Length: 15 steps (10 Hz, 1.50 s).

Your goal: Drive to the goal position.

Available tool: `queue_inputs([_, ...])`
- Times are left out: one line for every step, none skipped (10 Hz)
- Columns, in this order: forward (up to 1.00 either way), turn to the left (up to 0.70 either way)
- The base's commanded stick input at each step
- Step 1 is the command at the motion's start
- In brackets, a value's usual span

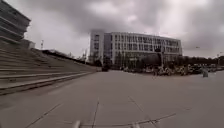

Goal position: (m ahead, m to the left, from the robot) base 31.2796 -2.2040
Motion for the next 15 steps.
queue_inputs([0.85,0.0])
queue_inputs([0.85,0.0])
queue_inputs([0.85,0.0])
queue_inputs([0.85,0.0])
queue_inputs([0.85,0.0])
queue_inputs([0.85,0.0])
queue_inputs([0.85,0.0])
queue_inputs([0.85,0.0])
queue_inputs([0.85,-0.08])
queue_inputs([0.85,-0.18])
queue_inputs([0.85,-0.17])
queue_inputs([0.85,-0.09])
queue_inputs([0.85,-0.01])
queue_inputs([0.85,-0.01])
queue_inputs([0.85,-0.02])
